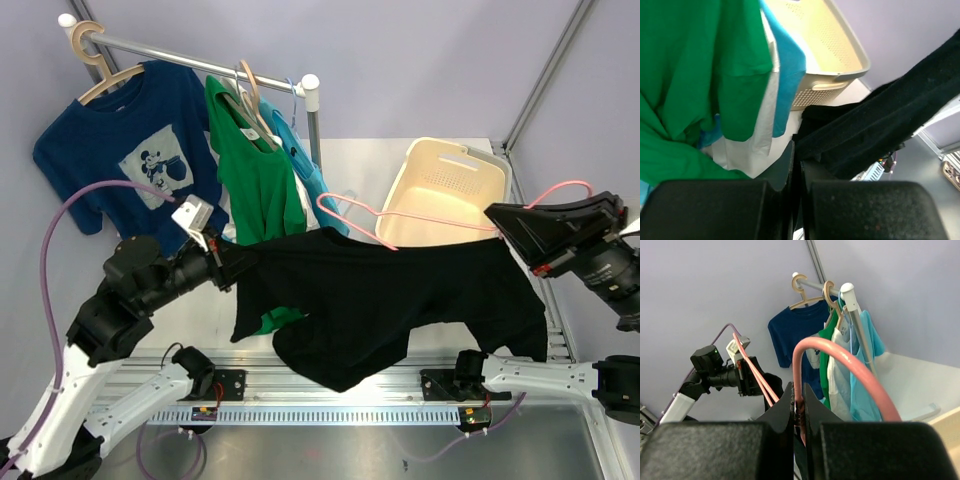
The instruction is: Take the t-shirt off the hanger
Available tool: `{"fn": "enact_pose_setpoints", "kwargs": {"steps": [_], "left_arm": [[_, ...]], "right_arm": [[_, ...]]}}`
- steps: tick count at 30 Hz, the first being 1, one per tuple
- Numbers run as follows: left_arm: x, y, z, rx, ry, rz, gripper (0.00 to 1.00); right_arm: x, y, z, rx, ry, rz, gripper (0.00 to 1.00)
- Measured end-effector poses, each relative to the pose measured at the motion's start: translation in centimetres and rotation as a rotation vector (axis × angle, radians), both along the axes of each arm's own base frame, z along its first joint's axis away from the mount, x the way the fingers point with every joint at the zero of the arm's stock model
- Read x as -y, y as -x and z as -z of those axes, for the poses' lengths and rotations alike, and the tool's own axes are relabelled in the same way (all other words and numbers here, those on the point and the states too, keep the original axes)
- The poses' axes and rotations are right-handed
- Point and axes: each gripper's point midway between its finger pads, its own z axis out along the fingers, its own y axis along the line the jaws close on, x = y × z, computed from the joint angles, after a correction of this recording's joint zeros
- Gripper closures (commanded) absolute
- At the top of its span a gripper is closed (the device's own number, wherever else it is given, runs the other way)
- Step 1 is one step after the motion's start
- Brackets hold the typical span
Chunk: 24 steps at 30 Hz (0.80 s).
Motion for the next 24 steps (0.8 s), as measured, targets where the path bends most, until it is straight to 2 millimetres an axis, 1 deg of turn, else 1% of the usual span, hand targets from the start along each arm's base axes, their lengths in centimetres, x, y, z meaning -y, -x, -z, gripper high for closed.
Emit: {"fn": "enact_pose_setpoints", "kwargs": {"steps": [1,3,4,6,7,8,10,11,12,14,16,18,19,21,24], "left_arm": [[0.1,-0.3,0.4,-0.01,-0.009,-0.004,0.93],[0.4,-0.8,1.4,-0.031,-0.032,-0.004,0.7],[0.6,-0.8,1.8,-0.039,-0.038,0.003,0.6],[0.7,-0.7,2.6,-0.047,-0.052,0.017,0.55],[0.7,-0.5,2.6,-0.045,-0.055,0.025,0.44],[0.6,-0.2,2.3,-0.027,-0.052,0.037,0.36],[0.3,0.7,1.4,0.01,-0.033,0.061,0.24],[0.2,1.4,0.5,0.028,-0.019,0.077,0.18],[0.0,2.1,-0.5,0.054,-0.006,0.094,0.16],[-0.6,3.5,-3.4,0.131,0.029,0.121,0.13],[-1.1,4.3,-6.0,0.204,0.053,0.127,0.12],[-1.6,5.0,-7.8,0.264,0.067,0.129,0.12],[-1.7,5.2,-8.3,0.282,0.068,0.138,0.12],[-1.4,5.5,-8.7,0.291,0.063,0.169,0.12],[0.4,4.8,-8.2,0.251,0.035,0.242,0.15]], "right_arm": [[-0.6,-0.2,0.1,0.01,0.001,0.0,1.0],[-1.7,-0.5,0.4,0.02,0.018,-0.002,1.0],[-2.3,-0.7,0.5,0.023,0.029,-0.003,1.0],[-3.6,-1.2,0.6,0.022,0.052,-0.005,1.0],[-4.4,-1.4,0.6,0.018,0.066,-0.006,1.0],[-5.2,-1.7,0.8,0.013,0.081,-0.006,1.0],[-6.9,-2.3,1.6,-0.001,0.125,-0.008,1.0],[-7.8,-2.6,2.2,-0.01,0.15,-0.01,1.0],[-8.9,-2.9,2.9,-0.019,0.179,-0.017,1.0],[-11.1,-3.2,4.4,-0.036,0.236,-0.041,1.0],[-12.9,-3.4,6.5,-0.056,0.299,-0.068,1.0],[-14.6,-3.7,8.8,-0.078,0.363,-0.09,1.0],[-15.4,-3.7,10.0,-0.089,0.395,-0.102,1.0],[-16.5,-3.8,12.1,-0.107,0.451,-0.122,1.0],[-17.9,-3.7,14.0,-0.121,0.502,-0.161,1.0]]}}
